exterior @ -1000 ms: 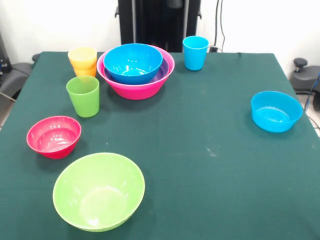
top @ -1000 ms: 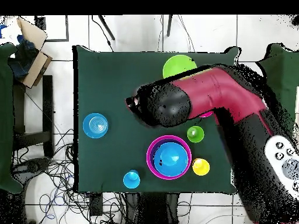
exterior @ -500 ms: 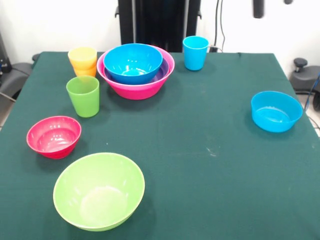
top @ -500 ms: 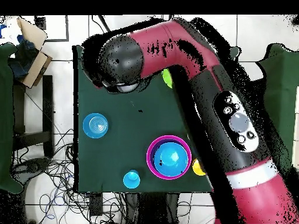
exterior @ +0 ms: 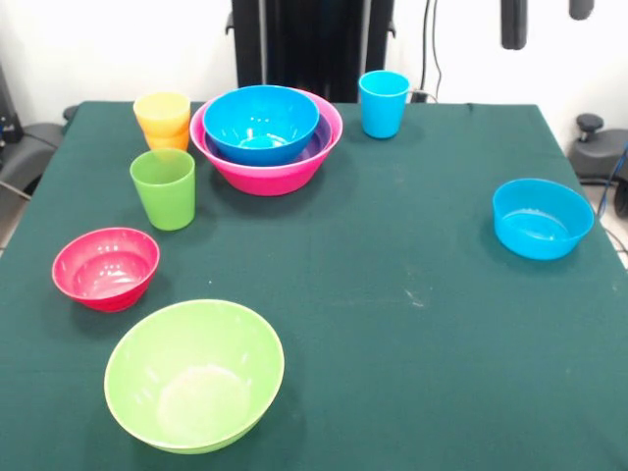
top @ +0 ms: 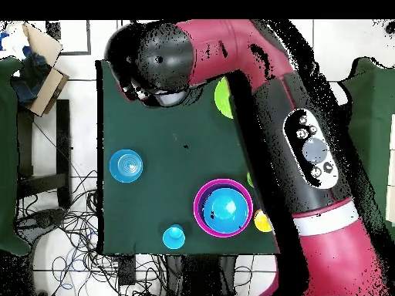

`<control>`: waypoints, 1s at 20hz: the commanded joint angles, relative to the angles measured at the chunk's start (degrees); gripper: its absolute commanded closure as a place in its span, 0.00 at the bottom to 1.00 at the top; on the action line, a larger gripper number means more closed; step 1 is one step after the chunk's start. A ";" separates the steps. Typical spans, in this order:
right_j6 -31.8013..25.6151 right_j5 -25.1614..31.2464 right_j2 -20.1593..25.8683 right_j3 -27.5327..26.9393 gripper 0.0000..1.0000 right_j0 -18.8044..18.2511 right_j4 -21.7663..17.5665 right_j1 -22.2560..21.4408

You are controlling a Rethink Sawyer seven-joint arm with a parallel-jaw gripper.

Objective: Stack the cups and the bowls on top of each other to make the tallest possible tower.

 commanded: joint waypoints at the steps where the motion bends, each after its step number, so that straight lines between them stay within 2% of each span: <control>1: -14.11 -1.31 -4.12 -1.72 0.00 -2.00 -3.26 4.07; 2: -14.45 -1.62 -3.96 -1.71 0.00 -2.10 -3.37 4.31; 4: -10.54 -3.25 -5.52 -1.97 0.00 -1.88 -5.02 3.48; 5: -4.29 -5.34 -7.42 -1.38 0.00 -1.56 -5.86 2.22; 6: -0.93 -6.31 -8.36 -0.81 0.00 -1.47 -6.01 1.44; 7: 5.41 -10.05 -9.98 1.41 0.00 -1.43 -6.29 -0.36; 9: 12.46 -13.08 -12.13 4.90 0.00 -1.11 -5.83 -3.27; 11: 16.66 -15.41 -13.85 8.13 0.00 -0.60 -4.53 -5.92; 16: 21.69 -19.24 -17.60 13.37 0.00 0.73 -1.28 -8.98; 20: 23.82 -21.41 -20.30 12.63 0.00 2.77 -1.68 -7.67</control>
